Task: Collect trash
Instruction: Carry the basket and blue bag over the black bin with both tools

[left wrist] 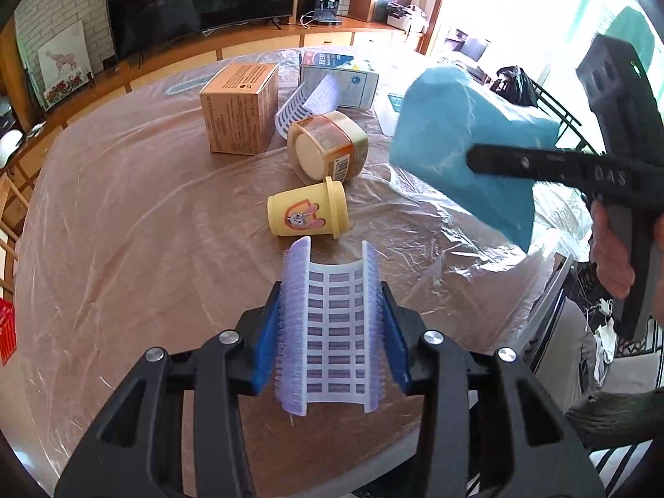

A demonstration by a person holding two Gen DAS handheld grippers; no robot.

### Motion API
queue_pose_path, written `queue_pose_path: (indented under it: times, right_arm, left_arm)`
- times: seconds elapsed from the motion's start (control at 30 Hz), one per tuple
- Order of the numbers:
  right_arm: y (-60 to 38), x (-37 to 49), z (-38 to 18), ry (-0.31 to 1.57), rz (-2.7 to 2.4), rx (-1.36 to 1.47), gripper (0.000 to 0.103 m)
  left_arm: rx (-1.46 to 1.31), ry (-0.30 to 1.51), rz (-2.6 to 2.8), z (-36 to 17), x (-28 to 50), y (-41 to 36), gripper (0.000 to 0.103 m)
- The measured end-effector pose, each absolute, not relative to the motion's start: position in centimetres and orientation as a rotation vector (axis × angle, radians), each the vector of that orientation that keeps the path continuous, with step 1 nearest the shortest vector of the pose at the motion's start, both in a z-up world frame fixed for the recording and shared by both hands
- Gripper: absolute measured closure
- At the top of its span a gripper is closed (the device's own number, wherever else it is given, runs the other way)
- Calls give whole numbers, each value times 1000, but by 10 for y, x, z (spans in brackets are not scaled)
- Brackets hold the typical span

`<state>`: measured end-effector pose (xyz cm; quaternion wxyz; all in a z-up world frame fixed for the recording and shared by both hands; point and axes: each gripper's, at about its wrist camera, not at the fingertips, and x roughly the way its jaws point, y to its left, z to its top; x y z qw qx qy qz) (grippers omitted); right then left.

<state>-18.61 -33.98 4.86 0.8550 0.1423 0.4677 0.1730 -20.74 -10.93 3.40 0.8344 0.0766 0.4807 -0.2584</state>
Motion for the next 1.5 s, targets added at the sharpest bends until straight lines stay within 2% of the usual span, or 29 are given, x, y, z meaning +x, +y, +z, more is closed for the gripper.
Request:
queue_pose_path:
  times: [0.4, 0.93, 1.5]
  right_arm:
    - [-331, -208, 48, 970, 352, 244, 59]
    - [-344, -257, 95, 893, 446, 257, 59]
    - [-350, -325, 102, 956, 554, 183, 59]
  left_arm:
    - [130, 1007, -488, 39, -215, -110, 58]
    - [124, 927, -480, 76, -243, -104, 58]
    - [169, 924, -528, 85, -299, -106, 58]
